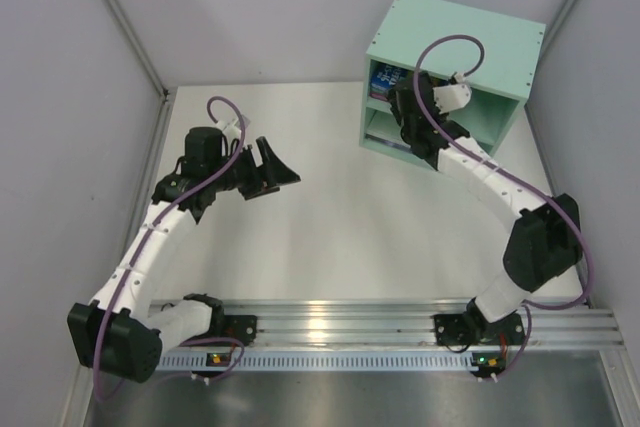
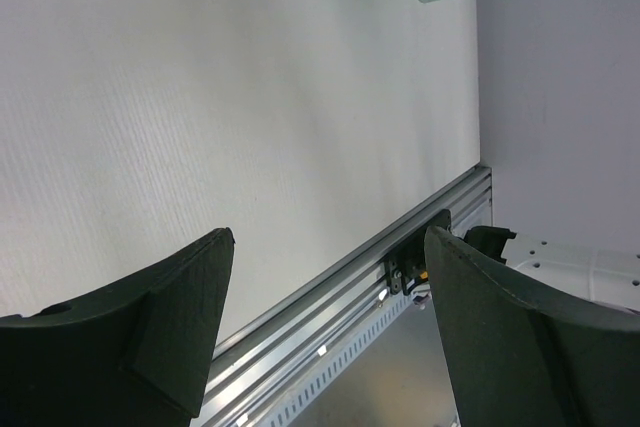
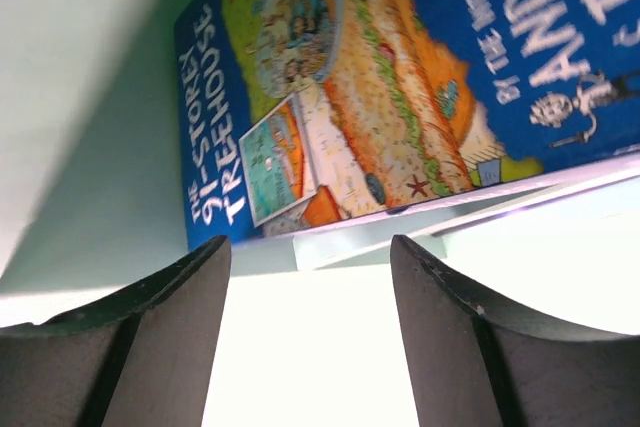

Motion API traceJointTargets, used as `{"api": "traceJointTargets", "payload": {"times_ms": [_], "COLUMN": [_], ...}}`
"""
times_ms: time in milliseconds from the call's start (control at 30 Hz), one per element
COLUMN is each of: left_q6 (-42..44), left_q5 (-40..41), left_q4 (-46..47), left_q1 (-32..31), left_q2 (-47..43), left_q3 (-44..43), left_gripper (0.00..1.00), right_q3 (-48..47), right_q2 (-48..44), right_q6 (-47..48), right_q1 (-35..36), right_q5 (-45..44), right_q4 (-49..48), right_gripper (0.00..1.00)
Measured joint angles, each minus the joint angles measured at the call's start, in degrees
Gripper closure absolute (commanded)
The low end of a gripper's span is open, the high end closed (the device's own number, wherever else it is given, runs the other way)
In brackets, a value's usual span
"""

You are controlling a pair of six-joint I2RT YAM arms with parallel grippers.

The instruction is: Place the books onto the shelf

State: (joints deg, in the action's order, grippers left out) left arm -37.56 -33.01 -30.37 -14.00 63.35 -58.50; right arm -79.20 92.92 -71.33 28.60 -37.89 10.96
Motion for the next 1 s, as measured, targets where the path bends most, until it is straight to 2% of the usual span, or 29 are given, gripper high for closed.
{"api": "traceJointTargets", "payload": {"times_ms": [167, 300, 333, 367, 400, 500, 833, 1000], "left_q6": [0.0, 0.1, 0.2, 0.2, 0.2, 0.3, 1.3, 1.4], "left_q5": [0.6, 1.0, 1.0, 1.0, 1.1, 1.3, 1.7, 2.1], "left_q4": [0.0, 0.0, 0.0, 0.0, 0.0, 0.0, 0.0, 0.0], "left_q1": [0.0, 0.0, 0.0, 0.0, 0.0, 0.0, 0.0, 0.0], "left_q2": [-0.2, -0.4, -0.5, -0.5, -0.5, -0.6, -0.1, 0.3], "left_q3": [0.1, 0.1, 0.1, 0.1, 0.1, 0.2, 0.3, 0.3], "left_gripper": [0.18, 0.18, 0.18, 0.18, 0.18, 0.18, 0.18, 0.18], "right_q3": [0.0, -0.5, -0.8, -1.5, -2.3, -3.0, -1.6, 1.6], "right_q2": [-3.5, -6.3, -6.7, -7.0, -7.2, -8.3, -12.4, -12.4], "right_q6": [9.5, 19.1, 21.3, 23.9, 25.9, 30.5, 42.6, 46.0], "right_q1": [-0.4, -0.4, -0.4, -0.4, -0.4, -0.4, -4.4, -6.3], "right_q5": [4.1, 8.3, 9.1, 9.7, 9.9, 9.3, 7.4, 8.2], "right_q4": [1.5, 4.1, 5.1, 6.7, 8.4, 11.9, 15.2, 14.3], "right_gripper": [0.41, 0.64, 0.65, 0.65, 0.59, 0.55, 0.53, 0.59]}}
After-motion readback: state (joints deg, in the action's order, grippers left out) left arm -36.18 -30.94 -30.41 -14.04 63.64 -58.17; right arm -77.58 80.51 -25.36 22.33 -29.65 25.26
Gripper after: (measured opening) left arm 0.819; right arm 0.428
